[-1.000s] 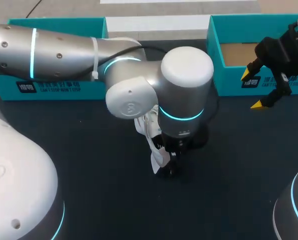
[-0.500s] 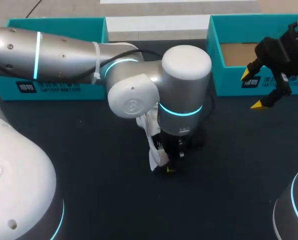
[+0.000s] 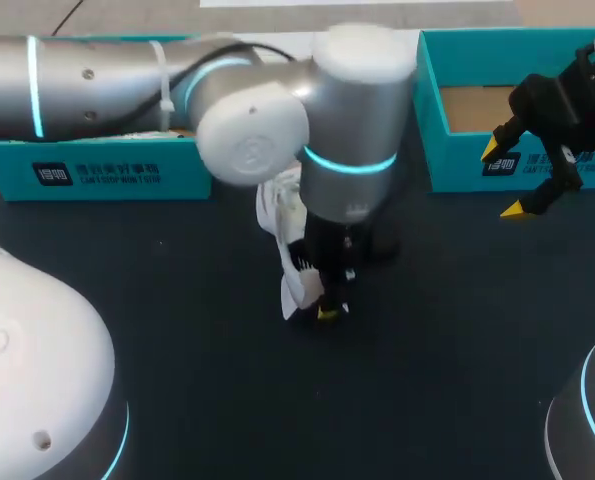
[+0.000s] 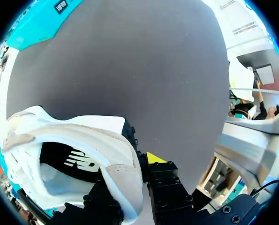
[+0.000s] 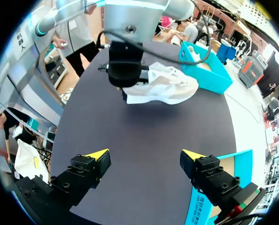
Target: Take the shoe out of the shoebox, open the shoe tongue, remove and reinsert the insole, then place the shoe into the shoebox
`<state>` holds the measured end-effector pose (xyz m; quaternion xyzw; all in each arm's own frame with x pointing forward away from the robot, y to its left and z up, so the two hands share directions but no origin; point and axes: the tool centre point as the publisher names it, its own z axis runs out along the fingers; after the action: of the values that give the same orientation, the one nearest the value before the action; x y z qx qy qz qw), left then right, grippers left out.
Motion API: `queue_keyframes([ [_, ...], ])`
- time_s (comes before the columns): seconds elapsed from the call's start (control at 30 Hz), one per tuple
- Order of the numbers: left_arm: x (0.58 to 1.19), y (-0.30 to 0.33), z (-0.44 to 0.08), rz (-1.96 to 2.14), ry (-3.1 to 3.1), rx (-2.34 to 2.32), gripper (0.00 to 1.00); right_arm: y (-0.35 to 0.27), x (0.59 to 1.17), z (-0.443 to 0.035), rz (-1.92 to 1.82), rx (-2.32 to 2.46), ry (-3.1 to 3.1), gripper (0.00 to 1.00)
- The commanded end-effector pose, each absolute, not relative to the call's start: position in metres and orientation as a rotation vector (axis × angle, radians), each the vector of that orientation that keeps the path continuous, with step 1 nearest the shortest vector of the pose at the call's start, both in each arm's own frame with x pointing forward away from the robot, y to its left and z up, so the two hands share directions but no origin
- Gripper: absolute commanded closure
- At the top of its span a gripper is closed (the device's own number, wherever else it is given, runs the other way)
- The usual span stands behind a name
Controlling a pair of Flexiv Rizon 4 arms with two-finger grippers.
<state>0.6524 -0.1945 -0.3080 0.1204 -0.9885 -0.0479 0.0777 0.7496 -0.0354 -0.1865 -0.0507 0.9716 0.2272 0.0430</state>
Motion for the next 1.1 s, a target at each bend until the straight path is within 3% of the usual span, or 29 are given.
queue_keyframes([
  [0.03,0.663,-0.171,-0.242,-0.087,-2.957,0.356,1.0,-0.035,0.751,-0.187,0.69,-0.154,2.975,0.0],
  [0.53,0.673,-0.168,-0.156,-0.091,-2.93,0.16,1.0,-0.035,0.751,-0.187,0.69,-0.154,2.975,0.0],
  [1.1,0.673,-0.167,-0.153,-0.07,-2.95,0.175,1.0,-0.035,0.751,-0.187,0.69,-0.154,2.975,0.0],
])
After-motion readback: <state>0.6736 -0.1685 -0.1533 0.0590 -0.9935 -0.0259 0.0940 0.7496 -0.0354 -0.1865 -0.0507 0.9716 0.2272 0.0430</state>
